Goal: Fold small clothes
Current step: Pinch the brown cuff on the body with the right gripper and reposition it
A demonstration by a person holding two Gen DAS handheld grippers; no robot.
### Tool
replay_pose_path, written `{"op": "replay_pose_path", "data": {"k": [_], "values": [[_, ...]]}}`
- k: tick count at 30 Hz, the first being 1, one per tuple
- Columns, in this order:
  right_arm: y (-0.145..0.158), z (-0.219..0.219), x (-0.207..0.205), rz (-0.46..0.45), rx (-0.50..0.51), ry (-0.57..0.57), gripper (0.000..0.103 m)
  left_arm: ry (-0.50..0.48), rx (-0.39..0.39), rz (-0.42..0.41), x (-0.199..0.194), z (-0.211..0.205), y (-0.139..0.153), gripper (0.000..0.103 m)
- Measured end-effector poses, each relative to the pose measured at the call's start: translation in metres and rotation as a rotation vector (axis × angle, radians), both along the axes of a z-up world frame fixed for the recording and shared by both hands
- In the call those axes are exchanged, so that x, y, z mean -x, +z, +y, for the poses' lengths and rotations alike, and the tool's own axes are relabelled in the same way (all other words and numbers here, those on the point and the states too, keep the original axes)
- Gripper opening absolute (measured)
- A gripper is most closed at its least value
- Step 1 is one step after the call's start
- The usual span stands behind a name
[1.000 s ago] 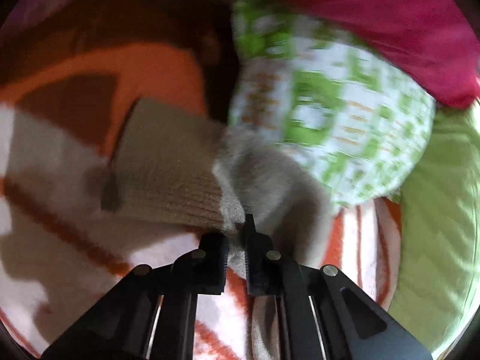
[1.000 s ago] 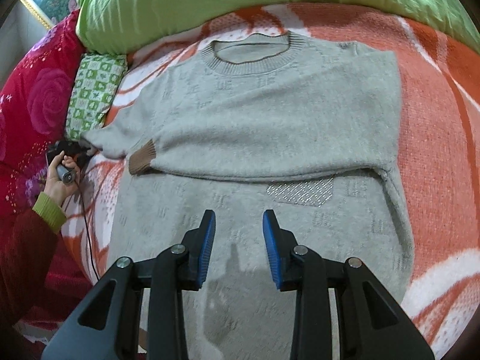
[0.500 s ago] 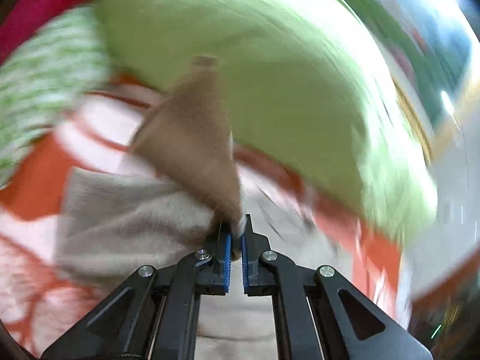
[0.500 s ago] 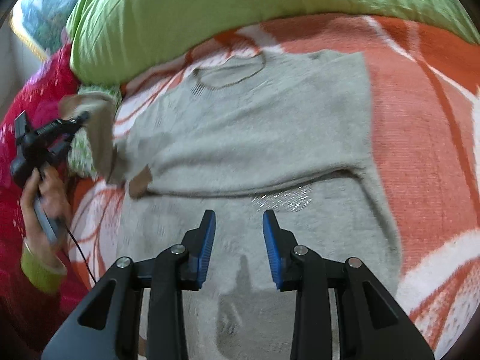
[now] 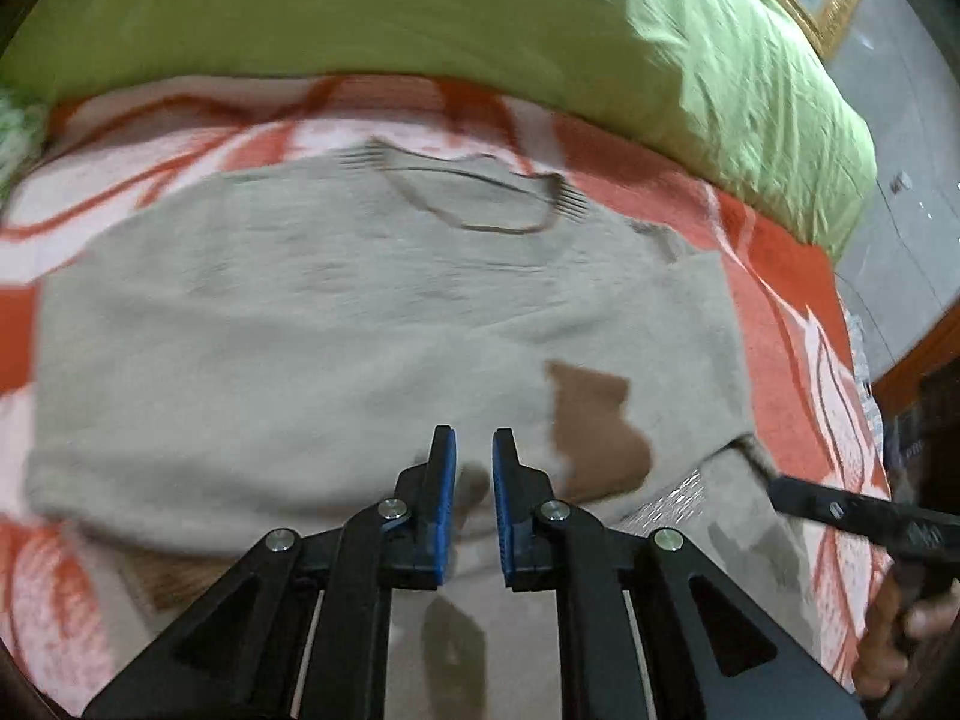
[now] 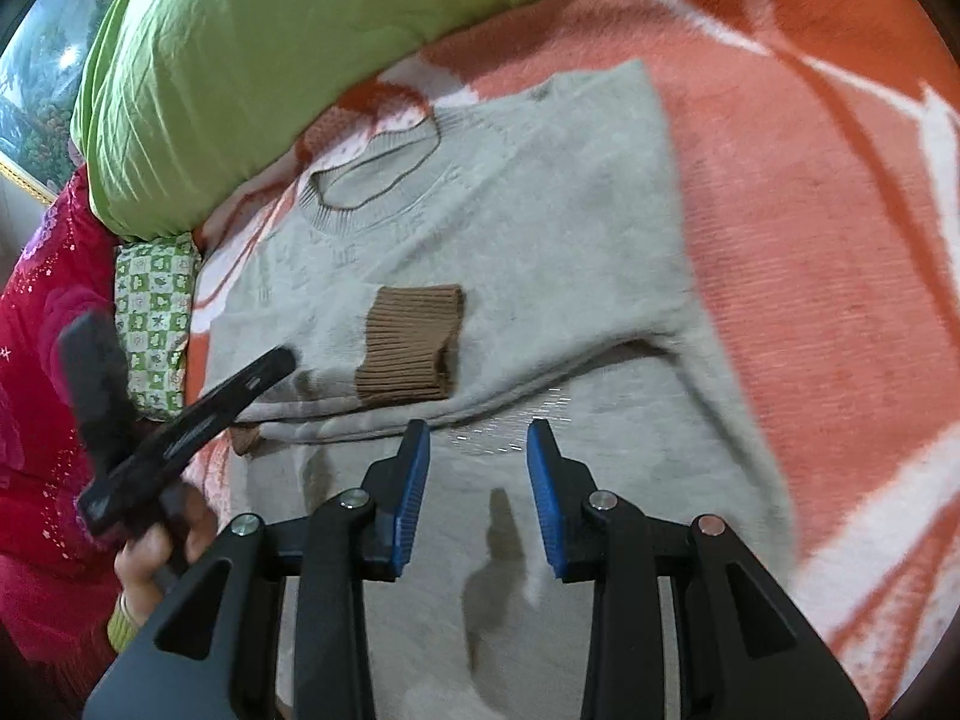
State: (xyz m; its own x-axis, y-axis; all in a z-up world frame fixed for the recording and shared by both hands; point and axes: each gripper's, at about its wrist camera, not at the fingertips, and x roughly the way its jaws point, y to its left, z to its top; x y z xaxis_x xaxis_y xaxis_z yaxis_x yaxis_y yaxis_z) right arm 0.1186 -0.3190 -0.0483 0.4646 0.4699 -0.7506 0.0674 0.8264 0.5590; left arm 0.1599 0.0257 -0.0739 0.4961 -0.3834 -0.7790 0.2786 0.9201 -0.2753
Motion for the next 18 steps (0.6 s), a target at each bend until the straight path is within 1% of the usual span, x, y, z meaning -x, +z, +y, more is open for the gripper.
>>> {"op": "replay_pose_path", "data": {"k": [2, 3, 4, 5, 6, 7, 8, 9, 10, 13, 14, 15, 16, 17, 18], "values": [[-0.006, 0.012, -0.008, 0.007, -0.036, 0.012, 0.044, 0.042, -0.010, -0.003, 0.009, 0.026, 0.006, 0.013], [-0.007, 0.016, -0.011, 0.008, -0.049, 0.013, 0.045, 0.074, -0.030, -0.011, 0.015, 0.049, 0.010, 0.017], [-0.008, 0.023, -0.017, 0.005, -0.056, 0.014, 0.046, 0.108, -0.055, -0.014, 0.020, 0.065, 0.011, 0.024], [-0.008, 0.028, -0.021, 0.001, -0.052, 0.014, 0.046, 0.136, -0.076, -0.011, 0.020, 0.076, 0.011, 0.028], [-0.008, 0.031, -0.024, -0.005, -0.041, 0.009, 0.048, 0.178, -0.103, -0.004, 0.023, 0.094, 0.007, 0.035], [-0.009, 0.035, -0.030, -0.012, -0.029, -0.001, 0.050, 0.218, -0.123, 0.005, 0.023, 0.108, 0.003, 0.037], [-0.013, 0.037, -0.038, -0.014, -0.017, -0.012, 0.055, 0.249, -0.135, 0.019, 0.021, 0.117, -0.002, 0.037], [-0.017, 0.040, -0.044, -0.007, -0.006, -0.018, 0.057, 0.284, -0.140, 0.043, 0.019, 0.131, -0.008, 0.037], [-0.023, 0.042, -0.051, 0.007, -0.001, -0.021, 0.057, 0.315, -0.140, 0.057, 0.016, 0.142, -0.013, 0.037], [-0.043, 0.057, -0.072, 0.060, -0.010, -0.006, 0.057, 0.362, -0.163, 0.081, 0.007, 0.159, -0.025, 0.037], [-0.047, 0.064, -0.077, 0.069, -0.017, 0.006, 0.054, 0.377, -0.161, 0.087, 0.003, 0.161, -0.029, 0.037], [-0.048, 0.070, -0.081, 0.071, -0.030, 0.021, 0.028, 0.386, -0.160, 0.089, 0.000, 0.162, -0.032, 0.037], [-0.046, 0.078, -0.086, 0.076, -0.041, 0.043, 0.005, 0.398, -0.165, 0.091, -0.003, 0.163, -0.035, 0.037], [-0.036, 0.085, -0.090, 0.072, -0.052, 0.060, 0.005, 0.407, -0.171, 0.092, -0.007, 0.160, -0.038, 0.037], [-0.021, 0.088, -0.092, 0.032, -0.069, 0.069, 0.005, 0.413, -0.166, 0.093, -0.010, 0.160, -0.039, 0.037]]}}
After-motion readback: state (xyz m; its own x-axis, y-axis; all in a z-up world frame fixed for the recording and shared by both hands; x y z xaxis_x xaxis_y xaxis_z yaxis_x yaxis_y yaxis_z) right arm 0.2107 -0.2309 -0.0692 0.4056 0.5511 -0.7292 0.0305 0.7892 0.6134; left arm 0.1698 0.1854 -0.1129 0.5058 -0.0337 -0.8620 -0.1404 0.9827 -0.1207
